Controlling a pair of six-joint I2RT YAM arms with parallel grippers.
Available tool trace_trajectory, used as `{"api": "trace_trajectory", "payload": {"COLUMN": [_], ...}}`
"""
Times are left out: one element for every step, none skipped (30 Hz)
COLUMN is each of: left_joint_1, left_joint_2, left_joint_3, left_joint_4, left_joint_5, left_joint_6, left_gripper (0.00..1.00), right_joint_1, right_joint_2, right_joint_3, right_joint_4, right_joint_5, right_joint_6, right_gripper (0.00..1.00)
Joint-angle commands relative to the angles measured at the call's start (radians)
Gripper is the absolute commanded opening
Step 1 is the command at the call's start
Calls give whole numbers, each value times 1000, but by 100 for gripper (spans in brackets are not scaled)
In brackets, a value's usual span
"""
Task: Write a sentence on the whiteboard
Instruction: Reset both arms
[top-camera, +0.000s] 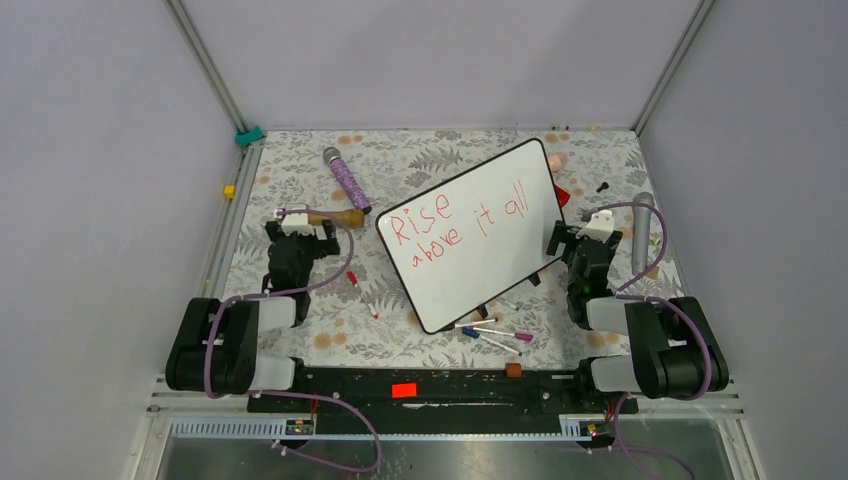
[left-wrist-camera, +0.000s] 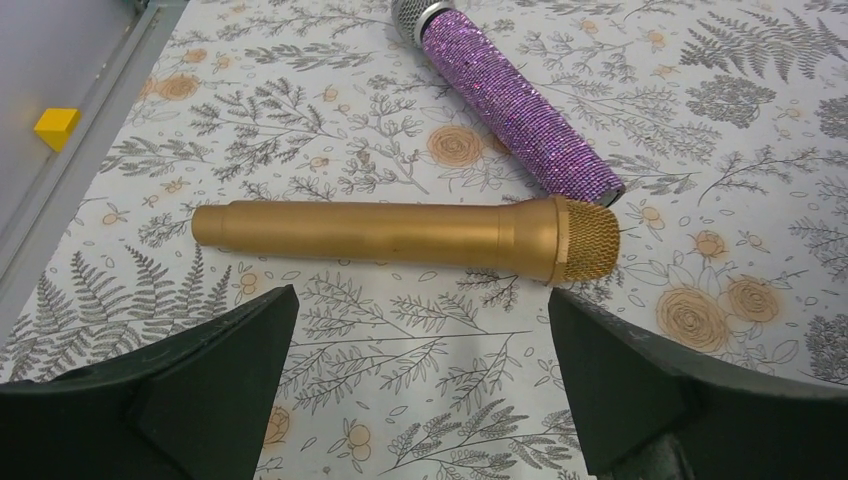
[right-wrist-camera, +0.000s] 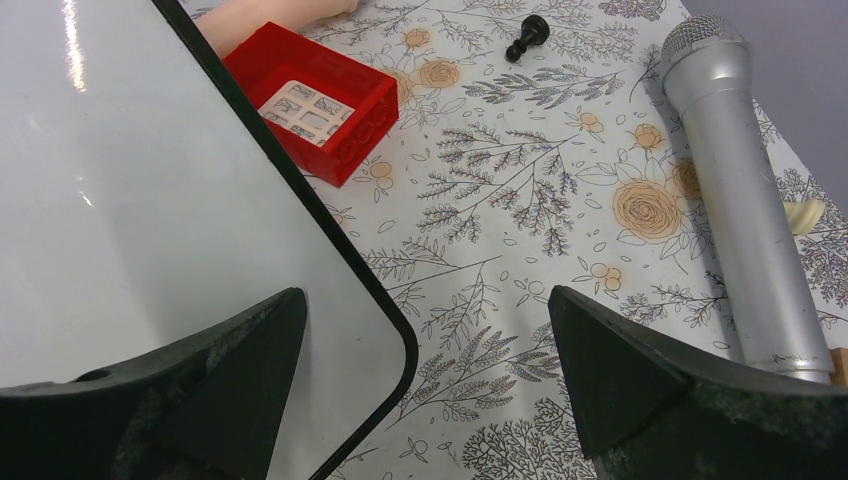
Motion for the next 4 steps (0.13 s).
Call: {"api": "trace_trajectory", "payload": {"left_joint_1": [-26,-26,-25,-26], "left_joint_2": [-13,-11,-12,-14], "left_joint_3": [-12,-7,-7,-12], "left_joint_4": [104,96,96,102], "left_joint_5": [-38,-35,-35,-40], "left_joint_6": [20,19,19,18], "left_gripper": [99,99,99,99], "right_joint_1": [-1,0,-1,0], "right_joint_2": [5,5,5,4], "right_joint_3": [23,23,23,23], "right_joint_4": [51,51,51,51], "right_joint_5": [-10,-10,-10,-10], "right_joint_6": [7,8,8,7], "right_gripper": [99,99,99,100]}}
